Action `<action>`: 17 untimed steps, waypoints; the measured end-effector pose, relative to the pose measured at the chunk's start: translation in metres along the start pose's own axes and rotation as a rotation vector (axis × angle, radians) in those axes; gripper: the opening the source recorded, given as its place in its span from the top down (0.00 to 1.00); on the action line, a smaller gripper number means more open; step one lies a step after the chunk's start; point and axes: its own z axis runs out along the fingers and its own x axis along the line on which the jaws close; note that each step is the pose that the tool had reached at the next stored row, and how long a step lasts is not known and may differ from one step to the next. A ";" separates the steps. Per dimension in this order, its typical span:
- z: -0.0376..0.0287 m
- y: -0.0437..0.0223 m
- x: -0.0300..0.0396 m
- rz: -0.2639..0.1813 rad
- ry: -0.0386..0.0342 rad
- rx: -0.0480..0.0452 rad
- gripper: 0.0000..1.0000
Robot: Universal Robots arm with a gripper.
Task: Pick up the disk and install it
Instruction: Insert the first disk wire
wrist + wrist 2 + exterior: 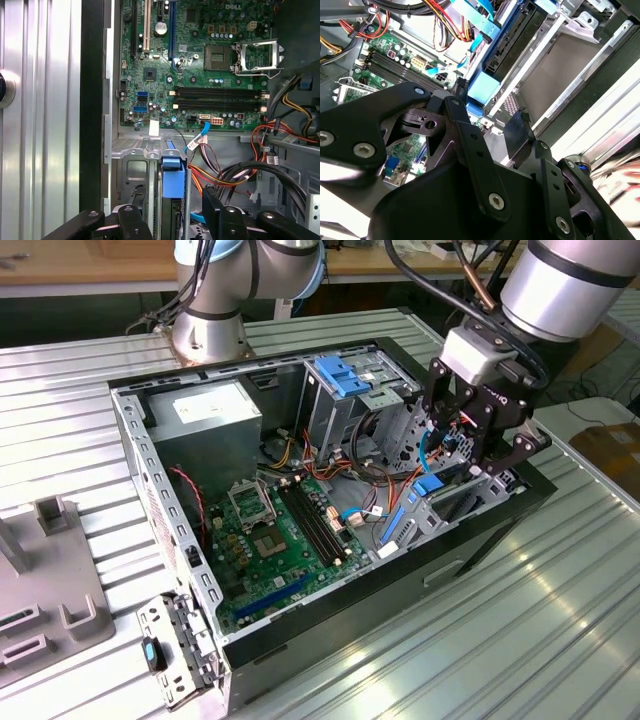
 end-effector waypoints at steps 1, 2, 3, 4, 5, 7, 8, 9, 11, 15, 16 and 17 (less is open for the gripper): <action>0.0002 0.0000 0.0000 0.000 0.0000 0.0000 0.44; 0.0003 0.0000 0.0000 0.000 0.0000 0.0000 0.44; 0.0005 0.0000 0.0000 0.000 0.0000 0.0000 0.44; 0.0006 0.0000 0.0000 0.000 0.0000 0.0000 0.44; 0.0007 -0.0006 0.0000 0.000 -0.0001 0.0000 0.44; 0.0009 -0.0110 -0.0007 0.000 0.0000 0.0000 0.44; 0.0010 -0.0171 -0.0018 0.000 0.0000 0.0000 0.44; 0.0011 -0.0215 -0.0028 0.000 -0.0001 0.0000 0.44; 0.0012 -0.0286 -0.0035 0.000 0.0000 0.0000 0.44; 0.0010 -0.0313 -0.0096 0.000 0.0000 0.0000 0.44; 0.0006 -0.0315 -0.0115 0.000 0.0001 0.0000 0.44; 0.0005 -0.0318 -0.0136 0.000 -0.0001 0.0000 0.44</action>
